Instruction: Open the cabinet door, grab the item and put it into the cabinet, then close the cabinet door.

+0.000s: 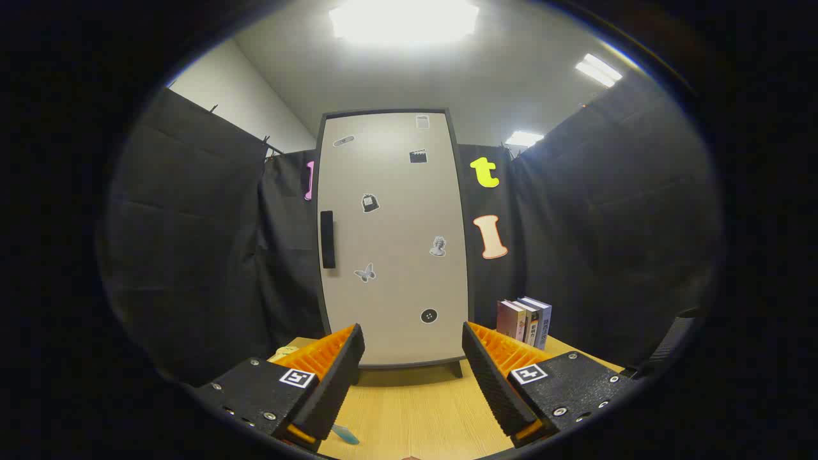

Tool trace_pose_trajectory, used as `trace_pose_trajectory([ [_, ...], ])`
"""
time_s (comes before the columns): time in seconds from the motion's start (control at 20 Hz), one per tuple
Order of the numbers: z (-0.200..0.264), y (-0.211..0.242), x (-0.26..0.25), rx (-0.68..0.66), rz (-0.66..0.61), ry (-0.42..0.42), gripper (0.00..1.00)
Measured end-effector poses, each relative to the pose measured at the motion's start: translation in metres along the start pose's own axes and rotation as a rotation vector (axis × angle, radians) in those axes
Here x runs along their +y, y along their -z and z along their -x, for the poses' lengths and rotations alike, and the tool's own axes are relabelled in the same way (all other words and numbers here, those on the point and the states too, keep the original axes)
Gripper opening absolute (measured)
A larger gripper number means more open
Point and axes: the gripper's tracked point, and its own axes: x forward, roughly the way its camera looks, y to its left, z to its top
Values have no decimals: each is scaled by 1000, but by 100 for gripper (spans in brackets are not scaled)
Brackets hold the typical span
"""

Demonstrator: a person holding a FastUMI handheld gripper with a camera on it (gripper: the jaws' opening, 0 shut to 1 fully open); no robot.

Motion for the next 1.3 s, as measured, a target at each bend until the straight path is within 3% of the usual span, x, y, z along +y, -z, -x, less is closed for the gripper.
trace_pose_trajectory([
  [0.9, -8, 3, 5, 11, 10, -4, 95],
  [1.3, -50, -37, 35, -29, -6, -52, 95],
])
